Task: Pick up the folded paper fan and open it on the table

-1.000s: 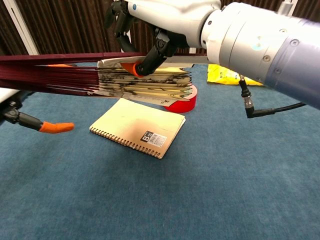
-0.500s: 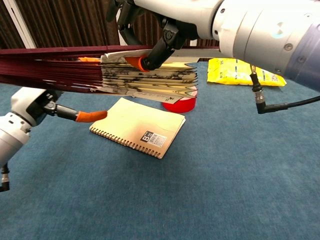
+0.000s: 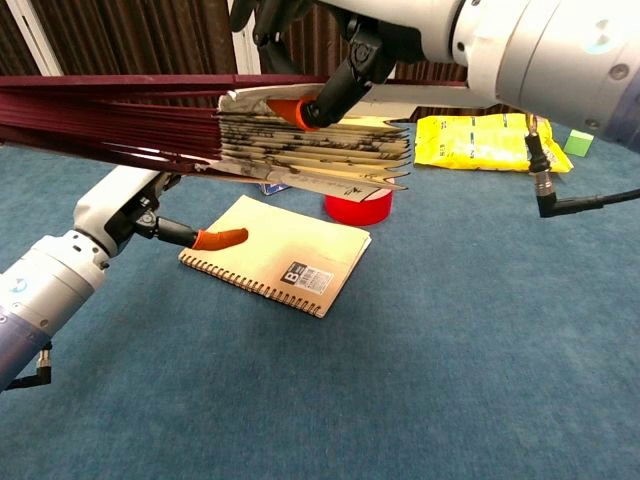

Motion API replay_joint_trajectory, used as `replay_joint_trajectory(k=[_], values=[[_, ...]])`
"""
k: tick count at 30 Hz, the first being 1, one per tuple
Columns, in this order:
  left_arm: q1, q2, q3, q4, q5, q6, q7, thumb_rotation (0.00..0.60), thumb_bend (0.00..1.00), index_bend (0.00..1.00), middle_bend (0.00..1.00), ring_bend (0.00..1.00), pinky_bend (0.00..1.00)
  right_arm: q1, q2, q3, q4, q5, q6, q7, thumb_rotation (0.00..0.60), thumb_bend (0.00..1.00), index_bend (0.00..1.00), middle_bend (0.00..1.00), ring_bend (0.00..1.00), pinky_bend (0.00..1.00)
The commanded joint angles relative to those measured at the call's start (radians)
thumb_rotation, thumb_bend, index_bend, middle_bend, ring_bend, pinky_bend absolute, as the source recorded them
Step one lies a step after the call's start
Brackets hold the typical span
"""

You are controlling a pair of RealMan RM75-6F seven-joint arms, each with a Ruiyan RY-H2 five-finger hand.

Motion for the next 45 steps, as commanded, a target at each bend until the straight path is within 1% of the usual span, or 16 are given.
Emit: replay_joint_trajectory(k=[1, 5, 10, 15, 20, 23, 25, 26, 28, 29, 30, 31, 32, 34, 42, 45], values=[[-0.009, -0.012, -0.016, 0.009, -0.013, 0.014, 0.009, 0.6, 0.32, 0.51, 0.33, 0.0, 0.22, -0.002, 0.005, -0.001, -0.004, 0.0, 0.002, 0.006, 0.6, 0.47, 0.79, 0.21, 0.24, 0.17], [-0.019, -0.016, -0.04, 0.018, -0.031, 0.03, 0.036, 0.6, 0.36, 0.58, 0.41, 0.03, 0.26, -0.005, 0.014, -0.002, -0.011, -0.001, 0.003, 0.017, 0.6, 0.47, 0.79, 0.21, 0.24, 0.17], [-0.022, -0.005, -0.06, 0.004, -0.045, 0.057, 0.052, 0.6, 0.38, 0.62, 0.45, 0.06, 0.28, -0.007, 0.019, -0.001, -0.026, -0.001, 0.005, 0.035, 0.6, 0.47, 0.79, 0.21, 0.24, 0.17], [-0.018, 0.014, -0.057, -0.017, -0.045, 0.077, 0.063, 0.6, 0.4, 0.65, 0.46, 0.06, 0.28, 0.002, 0.003, 0.008, -0.043, 0.007, 0.002, 0.051, 0.6, 0.47, 0.79, 0.21, 0.24, 0.17], [-0.011, 0.035, -0.048, -0.052, -0.043, 0.097, 0.07, 0.6, 0.42, 0.67, 0.48, 0.08, 0.29, 0.028, -0.032, 0.017, -0.046, 0.029, -0.003, 0.018, 0.6, 0.47, 0.79, 0.21, 0.24, 0.17], [-0.005, 0.047, -0.04, -0.068, -0.042, 0.106, 0.068, 0.6, 0.42, 0.66, 0.47, 0.08, 0.29, 0.044, -0.053, 0.023, -0.051, 0.039, -0.002, -0.006, 0.6, 0.47, 0.79, 0.21, 0.24, 0.17], [-0.001, 0.054, -0.032, -0.075, -0.04, 0.106, 0.064, 0.6, 0.38, 0.61, 0.41, 0.07, 0.28, 0.052, -0.062, 0.027, -0.054, 0.046, -0.001, -0.02, 0.6, 0.47, 0.79, 0.21, 0.24, 0.17], [0.0, 0.059, -0.026, -0.079, -0.037, 0.105, 0.057, 0.6, 0.34, 0.56, 0.35, 0.05, 0.26, 0.056, -0.066, 0.027, -0.054, 0.049, 0.0, -0.026, 0.6, 0.47, 0.79, 0.21, 0.24, 0.17], [0.002, 0.082, 0.012, -0.084, -0.016, 0.084, 0.03, 0.6, 0.19, 0.33, 0.15, 0.01, 0.17, 0.062, -0.073, 0.03, -0.057, 0.057, 0.003, -0.041, 0.6, 0.47, 0.79, 0.21, 0.24, 0.17], [0.002, 0.094, 0.028, -0.086, -0.008, 0.071, 0.022, 0.6, 0.15, 0.24, 0.09, 0.0, 0.13, 0.064, -0.075, 0.03, -0.058, 0.061, 0.005, -0.046, 0.6, 0.47, 0.79, 0.21, 0.24, 0.17], [0.002, 0.106, 0.043, -0.088, 0.0, 0.06, 0.017, 0.6, 0.1, 0.14, 0.03, 0.0, 0.1, 0.064, -0.077, 0.03, -0.058, 0.064, 0.007, -0.05, 0.6, 0.47, 0.79, 0.21, 0.24, 0.17], [0.002, 0.122, 0.062, -0.093, 0.011, 0.047, 0.009, 0.6, 0.06, 0.06, 0.0, 0.0, 0.08, 0.065, -0.077, 0.031, -0.059, 0.069, 0.012, -0.055, 0.6, 0.47, 0.79, 0.21, 0.24, 0.17], [0.001, 0.134, 0.075, -0.097, 0.018, 0.037, 0.002, 0.6, 0.04, 0.03, 0.0, 0.0, 0.06, 0.064, -0.077, 0.031, -0.059, 0.072, 0.015, -0.057, 0.6, 0.47, 0.79, 0.21, 0.24, 0.17], [0.001, 0.159, 0.097, -0.107, 0.029, 0.021, -0.008, 0.6, 0.0, 0.0, 0.0, 0.0, 0.05, 0.062, -0.076, 0.032, -0.057, 0.08, 0.023, -0.059, 0.6, 0.47, 0.79, 0.21, 0.24, 0.17], [0.002, 0.221, 0.142, -0.143, 0.052, 0.006, -0.031, 0.6, 0.0, 0.0, 0.0, 0.0, 0.04, 0.053, -0.06, 0.031, -0.043, 0.093, 0.036, -0.045, 0.6, 0.47, 0.79, 0.21, 0.24, 0.17], [0.006, 0.241, 0.15, -0.154, 0.054, 0.007, -0.028, 0.6, 0.0, 0.0, 0.0, 0.0, 0.04, 0.05, -0.052, 0.031, -0.038, 0.094, 0.038, -0.038, 0.6, 0.47, 0.79, 0.21, 0.24, 0.17]])
